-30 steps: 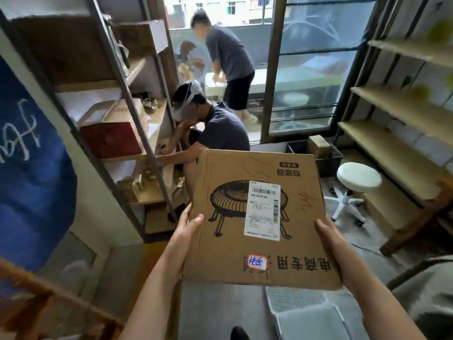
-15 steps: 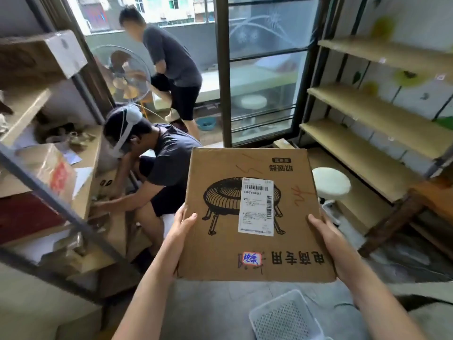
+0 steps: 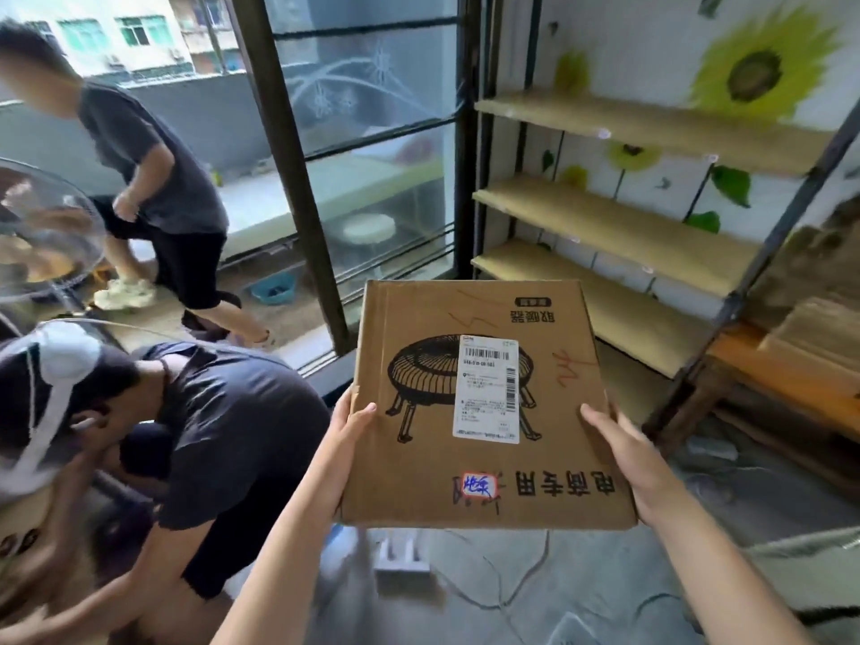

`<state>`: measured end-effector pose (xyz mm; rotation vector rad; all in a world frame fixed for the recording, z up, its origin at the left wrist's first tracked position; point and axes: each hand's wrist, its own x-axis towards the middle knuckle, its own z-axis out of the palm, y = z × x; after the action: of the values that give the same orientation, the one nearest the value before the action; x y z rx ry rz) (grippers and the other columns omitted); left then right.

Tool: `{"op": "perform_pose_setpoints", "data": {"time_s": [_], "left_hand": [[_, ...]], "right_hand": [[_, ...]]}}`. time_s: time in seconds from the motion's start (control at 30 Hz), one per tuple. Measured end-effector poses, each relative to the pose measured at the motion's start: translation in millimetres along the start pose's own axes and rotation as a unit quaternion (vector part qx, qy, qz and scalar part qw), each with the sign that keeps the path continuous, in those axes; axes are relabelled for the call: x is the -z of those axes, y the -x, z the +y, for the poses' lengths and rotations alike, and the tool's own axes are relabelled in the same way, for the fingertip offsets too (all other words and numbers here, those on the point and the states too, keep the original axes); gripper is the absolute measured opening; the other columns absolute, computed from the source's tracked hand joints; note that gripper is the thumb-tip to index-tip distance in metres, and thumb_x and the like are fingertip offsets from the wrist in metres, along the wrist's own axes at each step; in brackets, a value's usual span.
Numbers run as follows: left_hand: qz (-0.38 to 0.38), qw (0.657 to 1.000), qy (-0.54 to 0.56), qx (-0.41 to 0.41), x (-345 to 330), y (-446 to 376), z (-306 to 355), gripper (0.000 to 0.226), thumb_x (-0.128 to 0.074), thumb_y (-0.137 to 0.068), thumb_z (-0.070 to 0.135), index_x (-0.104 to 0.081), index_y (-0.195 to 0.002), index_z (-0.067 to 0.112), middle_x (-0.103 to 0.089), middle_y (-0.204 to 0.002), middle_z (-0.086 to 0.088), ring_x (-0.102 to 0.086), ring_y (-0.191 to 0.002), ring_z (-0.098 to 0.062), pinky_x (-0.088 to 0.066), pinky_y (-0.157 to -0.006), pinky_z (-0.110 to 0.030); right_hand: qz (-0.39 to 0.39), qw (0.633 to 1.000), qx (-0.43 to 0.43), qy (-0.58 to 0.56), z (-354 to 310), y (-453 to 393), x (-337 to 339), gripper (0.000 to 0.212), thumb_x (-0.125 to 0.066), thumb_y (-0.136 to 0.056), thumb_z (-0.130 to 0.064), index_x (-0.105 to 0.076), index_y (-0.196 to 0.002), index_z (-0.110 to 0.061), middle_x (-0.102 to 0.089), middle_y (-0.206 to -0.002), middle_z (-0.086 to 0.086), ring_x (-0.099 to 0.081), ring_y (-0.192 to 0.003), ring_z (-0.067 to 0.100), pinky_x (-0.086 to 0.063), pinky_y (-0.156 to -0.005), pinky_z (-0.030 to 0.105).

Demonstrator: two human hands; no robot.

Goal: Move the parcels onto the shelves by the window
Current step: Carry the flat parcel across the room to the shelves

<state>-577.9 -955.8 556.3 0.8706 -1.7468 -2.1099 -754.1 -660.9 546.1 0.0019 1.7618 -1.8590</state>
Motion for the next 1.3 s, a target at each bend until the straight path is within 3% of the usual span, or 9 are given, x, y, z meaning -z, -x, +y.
{"op": "perform_pose_setpoints", "data": {"time_s": [0.1,0.27,0.37,0.53,0.7,0.87,1.07,1.2,1.3], "left_hand": [[-0.034,0.999,0.001,0.02,-4.0,-46.5,14.3,0.051,-0.051,-0.103,0.024,-0.04,-0.152,0.031,-0.077,-0.105,-0.005,-0.078,-0.076,-0.015,-0.06,-0.062,-0.03],[-0.094,0.994,-0.021,0.049,-18.2,-117.5,28.3,0.055,-0.052,-0.103,0.029,-0.034,-0.155,0.038,-0.076,-0.11,-0.007,-0.077,-0.083,-0.023,-0.058,-0.069,-0.037],[-0.118,0.991,-0.037,0.058,-31.7,-153.1,36.0,0.056,-0.05,-0.104,0.03,-0.029,-0.156,0.037,-0.073,-0.111,-0.008,-0.076,-0.079,-0.022,-0.058,-0.066,-0.036],[-0.154,0.985,-0.033,0.075,-59.6,-212.2,49.0,0.05,-0.053,-0.101,0.038,-0.037,-0.147,0.05,-0.079,-0.112,-0.009,-0.078,-0.086,-0.033,-0.062,-0.072,-0.047],[-0.181,0.979,-0.024,0.088,-103.3,-289.0,65.7,0.043,-0.051,-0.103,0.036,-0.04,-0.142,0.052,-0.082,-0.1,-0.003,-0.079,-0.075,-0.031,-0.064,-0.06,-0.043],[-0.207,0.973,-0.035,0.092,-160.9,-375.4,87.4,0.051,-0.053,-0.102,0.036,-0.037,-0.148,0.052,-0.081,-0.108,-0.009,-0.079,-0.077,-0.031,-0.063,-0.059,-0.041],[-0.199,0.973,-0.049,0.106,-220.5,-461.9,116.1,0.047,-0.053,-0.102,0.036,-0.039,-0.143,0.053,-0.081,-0.105,-0.007,-0.079,-0.077,-0.031,-0.062,-0.059,-0.04],[-0.195,0.973,-0.058,0.11,-247.3,-502.1,128.2,0.031,-0.054,-0.101,0.038,-0.047,-0.118,0.063,-0.082,-0.105,-0.006,-0.08,-0.08,-0.031,-0.062,-0.063,-0.04],[-0.191,0.973,-0.067,0.114,-257.3,-530.9,132.5,0.042,-0.055,-0.1,0.039,-0.043,-0.134,0.06,-0.08,-0.109,-0.007,-0.08,-0.079,-0.03,-0.062,-0.063,-0.041]], "right_hand": [[0.047,0.999,0.005,-0.008,-12.0,-21.1,-6.3,0.056,-0.069,-0.089,-0.039,-0.048,-0.142,-0.037,-0.077,-0.113,0.008,-0.074,-0.1,0.034,-0.055,-0.095,0.054],[0.111,0.994,-0.008,-0.002,-23.8,-50.7,-7.5,0.059,-0.07,-0.082,-0.054,-0.048,-0.136,-0.045,-0.073,-0.121,0.003,-0.069,-0.111,0.032,-0.05,-0.102,0.057],[0.136,0.991,-0.009,-0.016,-32.3,-67.4,-7.3,0.051,-0.065,-0.089,-0.05,-0.045,-0.135,-0.052,-0.072,-0.121,0.005,-0.07,-0.108,0.033,-0.053,-0.097,0.057],[0.177,0.984,-0.02,-0.017,-48.9,-112.3,0.1,0.062,-0.061,-0.092,-0.046,-0.037,-0.149,-0.038,-0.067,-0.128,0.011,-0.068,-0.105,0.03,-0.057,-0.077,0.043],[0.207,0.978,-0.019,-0.015,-70.1,-177.6,18.7,0.073,-0.064,-0.086,-0.054,-0.033,-0.151,-0.042,-0.069,-0.123,0.008,-0.067,-0.107,0.032,-0.054,-0.093,0.053],[0.229,0.973,-0.01,-0.029,-107.1,-251.7,43.1,0.065,-0.061,-0.091,-0.049,-0.033,-0.15,-0.046,-0.068,-0.125,0.005,-0.066,-0.109,0.029,-0.05,-0.1,0.055],[0.239,0.97,-0.02,-0.022,-153.5,-327.5,67.1,0.102,-0.07,-0.06,-0.073,-0.03,-0.151,-0.049,-0.066,-0.129,0.005,-0.065,-0.115,0.033,-0.047,-0.103,0.059],[0.249,0.968,-0.041,-0.017,-171.9,-369.8,84.1,0.124,-0.072,-0.037,-0.089,-0.03,-0.148,-0.054,-0.062,-0.138,0.002,-0.059,-0.124,0.033,-0.043,-0.108,0.059],[0.253,0.966,-0.058,-0.017,-178.2,-395.2,88.6,0.116,-0.07,-0.04,-0.09,-0.03,-0.145,-0.059,-0.061,-0.14,0.0,-0.058,-0.126,0.032,-0.042,-0.108,0.06]]}}
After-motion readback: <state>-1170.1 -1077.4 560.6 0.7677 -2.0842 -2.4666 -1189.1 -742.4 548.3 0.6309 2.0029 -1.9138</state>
